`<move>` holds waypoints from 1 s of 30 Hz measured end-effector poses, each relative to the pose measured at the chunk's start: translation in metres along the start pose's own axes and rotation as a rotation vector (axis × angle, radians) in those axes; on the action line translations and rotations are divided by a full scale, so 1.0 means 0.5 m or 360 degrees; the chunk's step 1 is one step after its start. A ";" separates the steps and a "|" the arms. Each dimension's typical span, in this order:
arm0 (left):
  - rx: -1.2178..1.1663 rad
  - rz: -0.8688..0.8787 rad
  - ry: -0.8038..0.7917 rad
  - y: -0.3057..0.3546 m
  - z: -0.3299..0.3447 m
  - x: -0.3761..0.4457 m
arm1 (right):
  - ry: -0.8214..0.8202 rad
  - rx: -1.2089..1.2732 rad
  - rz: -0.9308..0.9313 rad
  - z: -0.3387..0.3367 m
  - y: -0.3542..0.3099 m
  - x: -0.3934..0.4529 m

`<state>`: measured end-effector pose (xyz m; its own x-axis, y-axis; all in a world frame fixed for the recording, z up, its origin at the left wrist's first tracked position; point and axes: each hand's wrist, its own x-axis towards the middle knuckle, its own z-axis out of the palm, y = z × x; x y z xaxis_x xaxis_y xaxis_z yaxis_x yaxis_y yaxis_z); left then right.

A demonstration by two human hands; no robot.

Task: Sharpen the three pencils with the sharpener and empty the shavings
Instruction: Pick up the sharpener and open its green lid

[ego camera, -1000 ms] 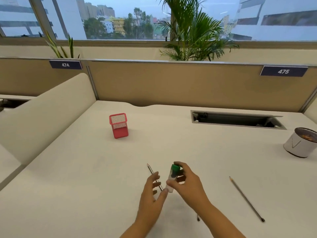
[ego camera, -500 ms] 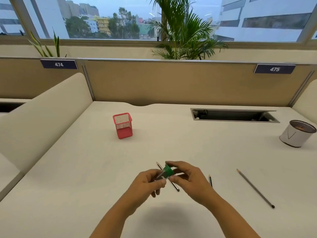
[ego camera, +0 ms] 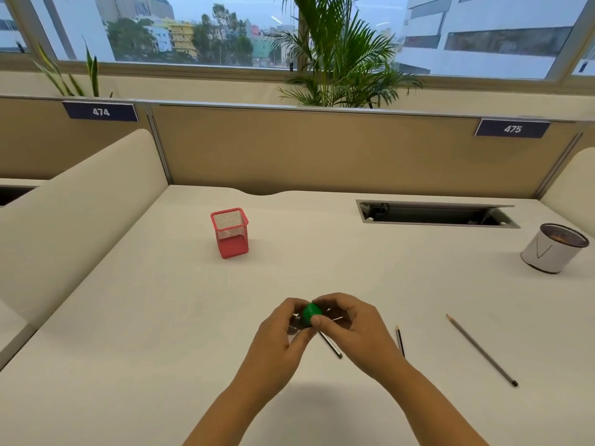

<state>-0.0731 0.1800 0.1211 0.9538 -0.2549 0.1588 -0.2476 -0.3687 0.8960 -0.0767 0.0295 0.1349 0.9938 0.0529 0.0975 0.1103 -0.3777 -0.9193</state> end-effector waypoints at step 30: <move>-0.0034 -0.0156 0.0201 -0.065 -0.002 0.061 | 0.0053 -0.0648 0.0512 0.019 0.102 0.090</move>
<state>-0.0356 0.1850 0.0974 0.9874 -0.1033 0.1196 -0.1496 -0.3668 0.9182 -0.0262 0.0212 0.0890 0.9774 -0.1517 -0.1474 -0.2115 -0.6996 -0.6825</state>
